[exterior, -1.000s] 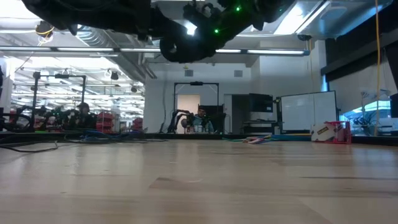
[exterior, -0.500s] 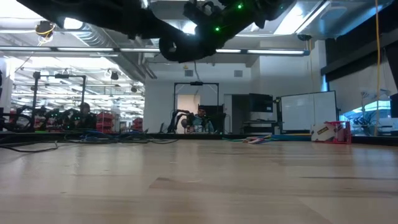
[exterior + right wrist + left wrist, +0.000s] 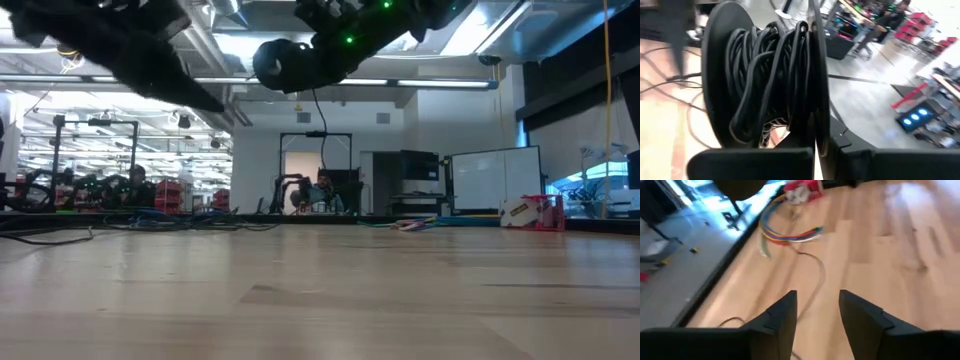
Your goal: Coiling cords
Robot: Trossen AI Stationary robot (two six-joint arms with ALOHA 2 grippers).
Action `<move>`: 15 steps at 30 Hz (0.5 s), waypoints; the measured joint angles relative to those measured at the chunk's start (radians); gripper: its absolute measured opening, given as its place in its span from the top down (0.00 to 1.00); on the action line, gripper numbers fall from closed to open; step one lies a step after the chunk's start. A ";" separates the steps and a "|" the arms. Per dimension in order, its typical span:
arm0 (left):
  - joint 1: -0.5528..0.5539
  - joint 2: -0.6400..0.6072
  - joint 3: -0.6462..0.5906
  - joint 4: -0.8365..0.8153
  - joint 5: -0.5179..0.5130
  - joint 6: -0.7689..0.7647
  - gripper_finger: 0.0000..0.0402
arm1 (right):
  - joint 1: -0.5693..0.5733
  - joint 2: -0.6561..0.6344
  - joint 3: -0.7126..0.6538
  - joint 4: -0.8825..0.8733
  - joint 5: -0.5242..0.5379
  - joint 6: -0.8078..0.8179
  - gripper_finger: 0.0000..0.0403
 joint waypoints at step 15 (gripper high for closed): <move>0.078 -0.252 -0.035 0.189 0.131 0.262 0.71 | 0.000 0.003 -0.001 -0.037 -0.158 -0.003 0.99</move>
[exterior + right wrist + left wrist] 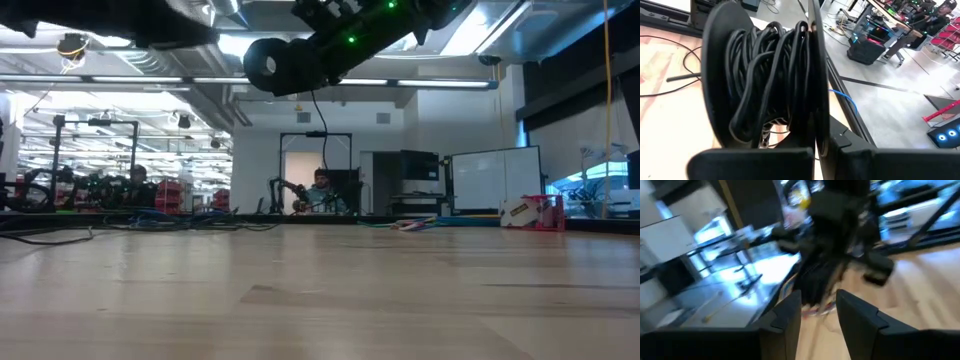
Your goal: Coiling cords
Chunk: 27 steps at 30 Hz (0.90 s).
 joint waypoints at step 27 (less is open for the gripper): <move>0.147 0.698 -0.040 0.635 0.130 -0.198 0.68 | 0.000 0.002 0.102 0.127 0.097 -0.086 0.99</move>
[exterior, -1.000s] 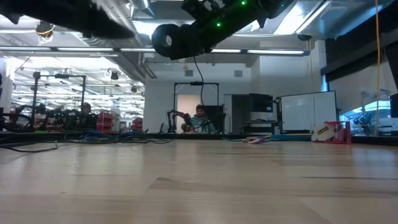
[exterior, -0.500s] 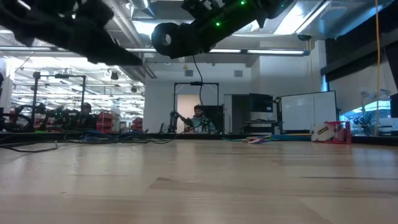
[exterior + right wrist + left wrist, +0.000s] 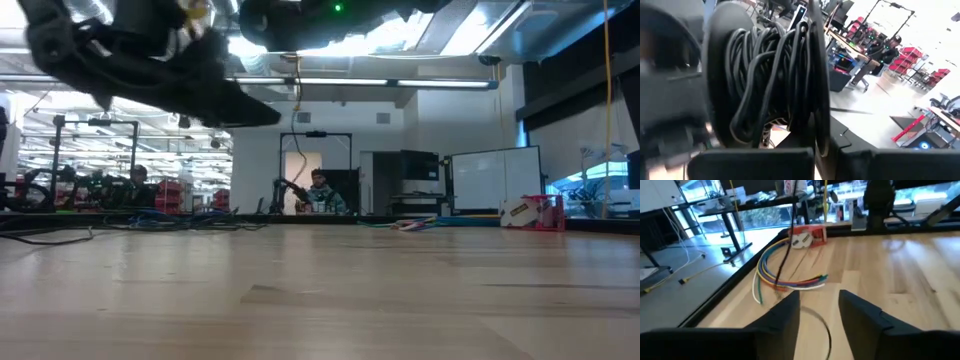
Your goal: Coiling cords
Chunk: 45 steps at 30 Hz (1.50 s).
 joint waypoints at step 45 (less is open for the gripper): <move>0.121 0.029 0.106 -0.248 -0.150 0.164 0.99 | 0.091 -0.021 0.008 -0.152 0.080 -0.086 0.99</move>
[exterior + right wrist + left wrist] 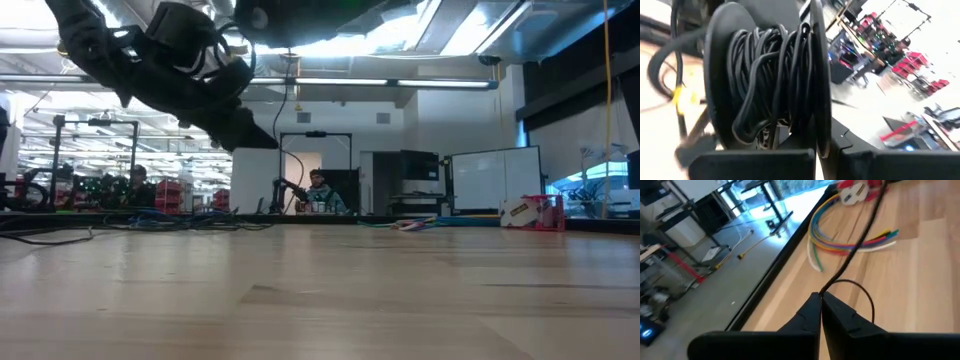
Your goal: Coiling cords
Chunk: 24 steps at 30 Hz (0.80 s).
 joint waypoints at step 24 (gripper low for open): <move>0.000 -0.397 0.000 -0.418 -0.032 0.011 1.00 | 0.019 -0.010 0.001 -0.463 0.097 0.221 0.99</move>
